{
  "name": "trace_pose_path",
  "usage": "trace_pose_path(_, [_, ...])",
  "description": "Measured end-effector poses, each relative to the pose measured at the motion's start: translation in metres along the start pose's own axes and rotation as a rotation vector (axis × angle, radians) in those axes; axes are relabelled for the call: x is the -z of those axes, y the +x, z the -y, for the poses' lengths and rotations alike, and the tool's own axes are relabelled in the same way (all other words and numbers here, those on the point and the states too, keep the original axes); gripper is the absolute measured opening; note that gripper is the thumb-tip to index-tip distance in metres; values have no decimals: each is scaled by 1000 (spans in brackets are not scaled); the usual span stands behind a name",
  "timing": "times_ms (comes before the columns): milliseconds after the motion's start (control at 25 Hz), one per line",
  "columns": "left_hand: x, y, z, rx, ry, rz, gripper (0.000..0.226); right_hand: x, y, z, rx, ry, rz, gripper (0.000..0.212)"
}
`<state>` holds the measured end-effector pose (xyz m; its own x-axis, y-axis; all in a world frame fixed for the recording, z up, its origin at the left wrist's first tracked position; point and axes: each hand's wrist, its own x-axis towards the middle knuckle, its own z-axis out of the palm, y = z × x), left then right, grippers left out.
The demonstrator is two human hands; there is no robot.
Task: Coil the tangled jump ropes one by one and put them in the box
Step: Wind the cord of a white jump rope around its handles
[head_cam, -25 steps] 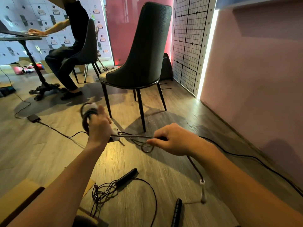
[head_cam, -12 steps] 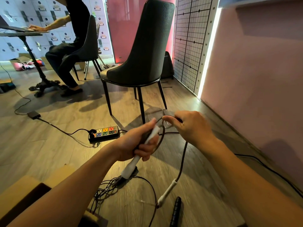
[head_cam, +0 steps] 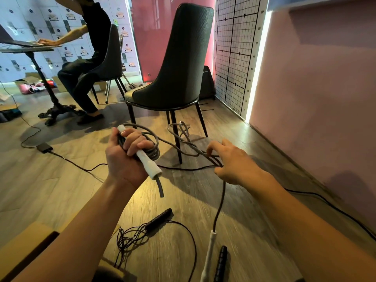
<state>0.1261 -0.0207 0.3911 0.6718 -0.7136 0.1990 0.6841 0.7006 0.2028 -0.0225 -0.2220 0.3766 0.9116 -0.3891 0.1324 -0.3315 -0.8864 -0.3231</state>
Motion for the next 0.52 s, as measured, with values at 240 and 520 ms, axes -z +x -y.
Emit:
trace_pose_path(240, [7, 6, -22, -292, -131, -266, 50, -1, 0, -4, -96, -48, 244, 23])
trace_pose_path(520, [25, 15, -29, -573, 304, -463, 41, 13, -1, -12, -212, 125, 356, 33])
